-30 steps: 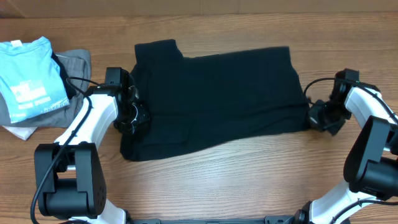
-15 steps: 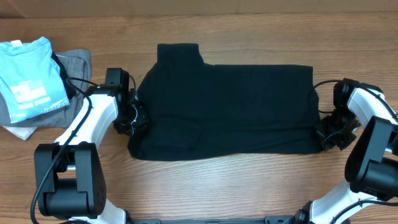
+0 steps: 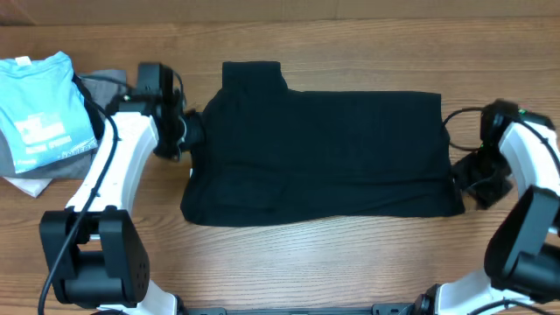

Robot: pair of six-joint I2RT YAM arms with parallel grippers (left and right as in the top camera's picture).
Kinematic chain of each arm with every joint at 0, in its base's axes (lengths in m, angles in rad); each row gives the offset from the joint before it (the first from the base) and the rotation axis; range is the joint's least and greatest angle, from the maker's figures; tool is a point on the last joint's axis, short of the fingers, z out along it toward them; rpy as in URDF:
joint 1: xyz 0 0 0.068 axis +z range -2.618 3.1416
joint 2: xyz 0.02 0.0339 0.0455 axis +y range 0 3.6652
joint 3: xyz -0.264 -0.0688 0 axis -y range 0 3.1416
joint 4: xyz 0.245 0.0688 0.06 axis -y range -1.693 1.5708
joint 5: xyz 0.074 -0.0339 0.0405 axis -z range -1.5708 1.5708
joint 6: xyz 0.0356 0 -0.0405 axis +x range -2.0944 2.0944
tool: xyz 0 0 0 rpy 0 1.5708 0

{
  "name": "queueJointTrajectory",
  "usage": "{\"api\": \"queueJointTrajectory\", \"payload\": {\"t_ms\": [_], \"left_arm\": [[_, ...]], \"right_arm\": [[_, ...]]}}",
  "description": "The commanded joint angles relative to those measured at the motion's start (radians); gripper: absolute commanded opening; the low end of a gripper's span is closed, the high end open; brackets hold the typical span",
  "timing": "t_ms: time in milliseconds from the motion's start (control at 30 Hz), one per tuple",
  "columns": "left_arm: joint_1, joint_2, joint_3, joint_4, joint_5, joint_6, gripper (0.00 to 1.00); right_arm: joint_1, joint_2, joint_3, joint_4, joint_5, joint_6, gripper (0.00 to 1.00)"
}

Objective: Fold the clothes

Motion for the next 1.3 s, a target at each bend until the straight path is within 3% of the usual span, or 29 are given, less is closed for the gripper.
{"api": "queueJointTrajectory", "payload": {"t_ms": [0, 200, 400, 767, 1267], "left_arm": [[-0.003, -0.003, 0.062, 0.058, 0.013, 0.021, 0.78], [-0.002, 0.055, 0.103, 0.225, 0.079, 0.039, 0.77], [-0.003, 0.269, 0.297, 0.236, 0.184, 0.036, 0.76], [-0.012, 0.649, 0.644, 0.248, 0.271, -0.104, 0.75], [-0.072, 0.763, 0.676, 0.386, 0.172, -0.164, 0.71]], "right_arm": [[-0.007, -0.062, 0.084, 0.003, -0.031, -0.074, 0.71], [-0.006, -0.073, 0.164, 0.011, -0.192, -0.254, 0.74], [-0.006, -0.073, 0.168, 0.025, -0.223, -0.272, 0.74], [-0.005, -0.073, 0.168, 0.033, -0.232, -0.275, 0.74], [0.008, -0.073, 0.168, 0.04, -0.232, -0.275, 0.74]]}}
